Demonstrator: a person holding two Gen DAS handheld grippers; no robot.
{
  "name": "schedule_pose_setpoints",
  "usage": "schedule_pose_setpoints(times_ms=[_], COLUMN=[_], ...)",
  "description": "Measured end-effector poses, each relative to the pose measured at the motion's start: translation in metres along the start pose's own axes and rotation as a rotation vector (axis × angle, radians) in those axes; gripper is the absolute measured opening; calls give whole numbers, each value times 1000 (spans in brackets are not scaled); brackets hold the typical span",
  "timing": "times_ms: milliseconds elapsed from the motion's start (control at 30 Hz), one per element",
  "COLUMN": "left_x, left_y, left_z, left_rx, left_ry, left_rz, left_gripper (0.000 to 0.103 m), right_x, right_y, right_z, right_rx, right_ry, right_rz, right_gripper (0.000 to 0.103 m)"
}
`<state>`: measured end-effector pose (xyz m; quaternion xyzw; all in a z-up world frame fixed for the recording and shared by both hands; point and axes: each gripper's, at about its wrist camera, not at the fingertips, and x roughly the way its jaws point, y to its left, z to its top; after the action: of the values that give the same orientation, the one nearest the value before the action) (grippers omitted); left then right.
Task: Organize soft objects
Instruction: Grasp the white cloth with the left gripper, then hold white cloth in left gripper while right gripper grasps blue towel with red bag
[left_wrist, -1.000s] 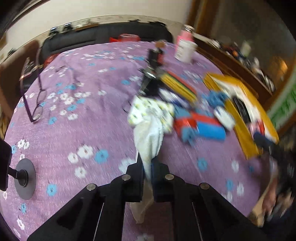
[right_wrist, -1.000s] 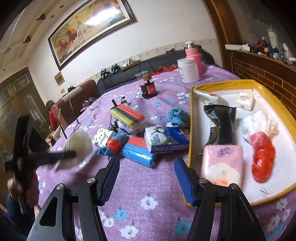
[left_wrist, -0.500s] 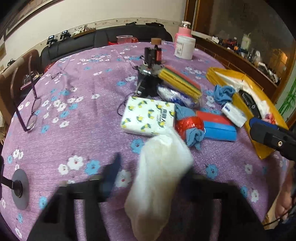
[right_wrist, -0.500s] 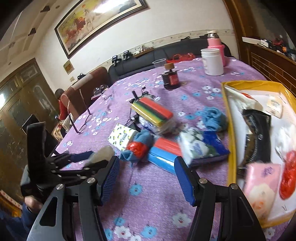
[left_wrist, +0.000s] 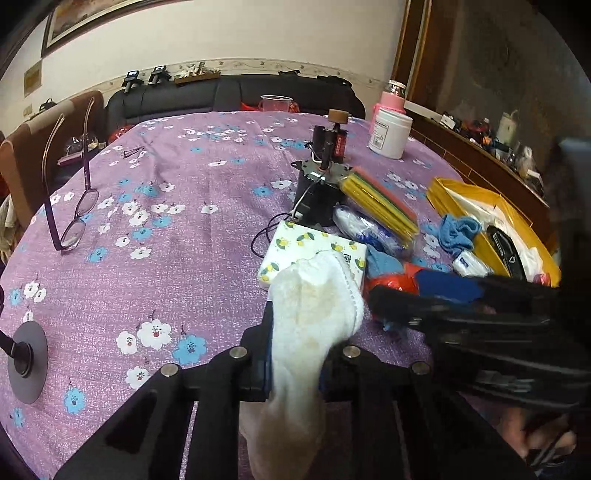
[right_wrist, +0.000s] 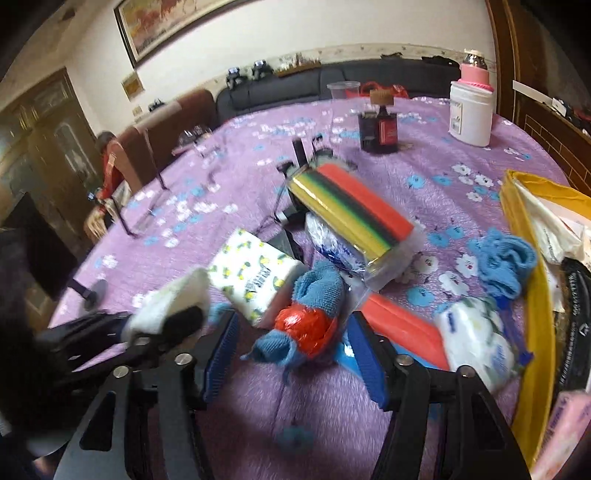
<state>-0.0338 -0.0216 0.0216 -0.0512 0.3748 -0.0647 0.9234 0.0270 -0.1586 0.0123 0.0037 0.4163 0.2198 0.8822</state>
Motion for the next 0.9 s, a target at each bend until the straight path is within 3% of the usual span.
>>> schedule_pose_setpoints(times_ms=[33,200,367,600,900], left_x=[-1,-3,-4,0,2], left_y=[1,3,2,4,2], left_z=[0,1,0,0,0], left_rx=[-5,-13,-15,-20,-6], left_ry=[-3,-15,-14,-1,11], left_rz=[-1,-1,45,126,152], left_gripper=[16,16,17,17,17], right_x=[2,-24,-44,-38,-38], right_y=[0,-1,1,-11,-13], right_z=[-1,-13,-29,-30,-31], right_rx=[-5,-1,-43,2,26], right_ry=[4,-76,-159,-137,-135], right_rz=[-15,21,-17,10,-12], right_gripper=[33,33,33,33,33])
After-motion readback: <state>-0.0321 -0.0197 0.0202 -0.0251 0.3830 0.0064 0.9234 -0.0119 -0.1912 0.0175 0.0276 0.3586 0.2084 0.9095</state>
